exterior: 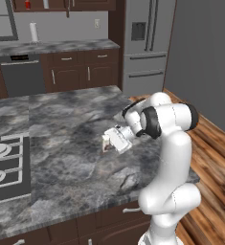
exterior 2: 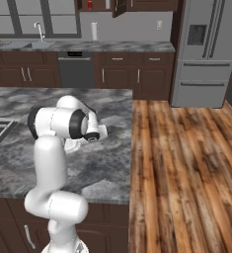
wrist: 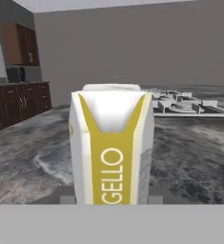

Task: Pick the water bottle, boxed drink, can from the counter and place them in the open cabinet.

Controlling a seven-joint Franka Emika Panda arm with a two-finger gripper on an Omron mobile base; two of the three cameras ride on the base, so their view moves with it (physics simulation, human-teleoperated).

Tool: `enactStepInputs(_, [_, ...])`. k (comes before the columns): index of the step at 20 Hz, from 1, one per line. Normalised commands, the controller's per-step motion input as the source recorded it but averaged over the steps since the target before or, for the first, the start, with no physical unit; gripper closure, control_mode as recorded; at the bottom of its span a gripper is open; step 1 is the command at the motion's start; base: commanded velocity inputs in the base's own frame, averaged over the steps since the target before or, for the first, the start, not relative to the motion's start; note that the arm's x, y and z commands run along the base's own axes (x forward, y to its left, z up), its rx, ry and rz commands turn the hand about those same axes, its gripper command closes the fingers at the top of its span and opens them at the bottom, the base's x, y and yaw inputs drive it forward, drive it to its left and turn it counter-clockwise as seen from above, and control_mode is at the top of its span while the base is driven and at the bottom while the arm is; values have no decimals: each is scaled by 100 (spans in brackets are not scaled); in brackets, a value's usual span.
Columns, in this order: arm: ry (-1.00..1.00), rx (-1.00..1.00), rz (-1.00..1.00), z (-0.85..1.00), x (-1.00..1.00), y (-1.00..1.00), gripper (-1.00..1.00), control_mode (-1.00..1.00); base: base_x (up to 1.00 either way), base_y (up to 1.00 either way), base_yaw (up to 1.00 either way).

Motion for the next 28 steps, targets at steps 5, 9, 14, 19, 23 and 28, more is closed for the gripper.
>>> enactStepInputs(5, [15,0,-34,88,-65,-41,100,-100,0,0,0])
enactStepInputs(9, [27,-9,-26,89,-3,-26,100,-100,0,0,0])
enactStepInputs(14, [41,-27,-10,68,23,-7,100,-100,0,0,0])
enactStepInputs(19, [48,-28,-11,42,21,-1,100,-100,0,0,0])
enactStepInputs(23, [27,-13,-28,50,-55,-18,100,-100,0,0,0])
enactStepInputs(28, [16,-5,-46,30,-81,-42,100,-100,0,0,0])
